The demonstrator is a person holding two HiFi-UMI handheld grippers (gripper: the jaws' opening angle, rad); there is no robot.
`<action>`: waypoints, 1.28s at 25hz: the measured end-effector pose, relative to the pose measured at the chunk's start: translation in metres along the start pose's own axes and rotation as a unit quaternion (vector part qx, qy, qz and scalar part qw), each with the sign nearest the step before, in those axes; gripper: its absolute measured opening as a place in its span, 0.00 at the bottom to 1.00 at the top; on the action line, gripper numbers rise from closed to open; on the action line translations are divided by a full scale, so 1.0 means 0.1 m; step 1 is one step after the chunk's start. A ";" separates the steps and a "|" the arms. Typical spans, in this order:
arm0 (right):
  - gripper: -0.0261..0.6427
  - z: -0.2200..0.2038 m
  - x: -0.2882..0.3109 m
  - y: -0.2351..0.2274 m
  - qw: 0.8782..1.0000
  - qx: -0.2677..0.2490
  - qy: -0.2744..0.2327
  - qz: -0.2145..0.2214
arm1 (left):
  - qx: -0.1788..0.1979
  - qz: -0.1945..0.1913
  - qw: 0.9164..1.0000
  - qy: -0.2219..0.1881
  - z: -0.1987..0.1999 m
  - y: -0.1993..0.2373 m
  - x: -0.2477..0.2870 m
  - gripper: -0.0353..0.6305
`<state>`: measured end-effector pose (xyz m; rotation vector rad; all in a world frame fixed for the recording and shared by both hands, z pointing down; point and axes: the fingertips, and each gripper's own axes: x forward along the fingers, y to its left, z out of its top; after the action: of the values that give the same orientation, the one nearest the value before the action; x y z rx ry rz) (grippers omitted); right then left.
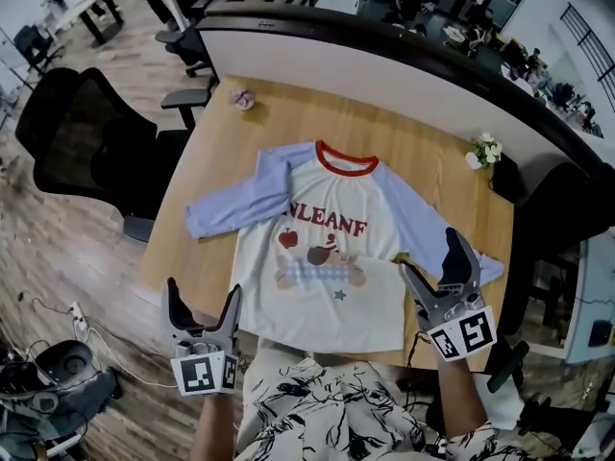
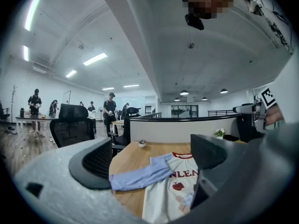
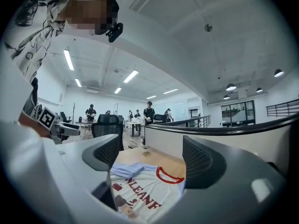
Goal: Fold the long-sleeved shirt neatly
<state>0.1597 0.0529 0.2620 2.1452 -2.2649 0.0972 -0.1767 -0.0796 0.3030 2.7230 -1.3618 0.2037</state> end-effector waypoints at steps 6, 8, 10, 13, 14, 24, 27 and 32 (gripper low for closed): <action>0.67 -0.18 0.68 0.23 0.998 -0.019 0.040 0.040 | -0.005 -0.022 0.999 0.033 -0.23 0.26 0.32 0.82; 0.67 -0.29 0.98 0.37 0.995 -0.028 0.060 0.070 | -0.016 -0.013 0.999 0.048 -0.39 0.40 0.37 0.82; 0.67 -0.41 1.31 0.55 0.990 -0.043 0.082 0.106 | -0.026 -0.007 0.997 0.066 -0.57 0.54 0.45 0.82; 0.67 -0.57 1.83 0.86 0.976 -0.073 0.118 0.166 | -0.033 -0.001 0.995 0.093 -0.86 0.72 0.51 0.82; 0.67 -0.61 2.00 0.97 0.971 -0.085 0.127 0.185 | -0.033 0.004 0.994 0.100 -0.95 0.78 0.52 0.82; 0.64 -1.08 3.41 1.92 0.905 -0.197 0.188 0.327 | -0.043 0.000 0.983 0.177 -1.73 1.15 0.87 0.79; 0.64 -1.35 3.76 2.29 0.883 -0.202 0.211 0.368 | -0.053 -0.005 0.978 0.202 -1.95 1.23 0.99 0.79; 0.64 -1.89 4.17 3.01 0.836 -0.207 0.261 0.436 | -0.057 -0.010 0.971 0.231 -2.21 1.32 1.17 0.78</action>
<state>-0.1690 -0.3352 0.4655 0.6487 -2.3843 0.1556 -0.2306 -0.2197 0.5421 2.3854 -1.1674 0.6853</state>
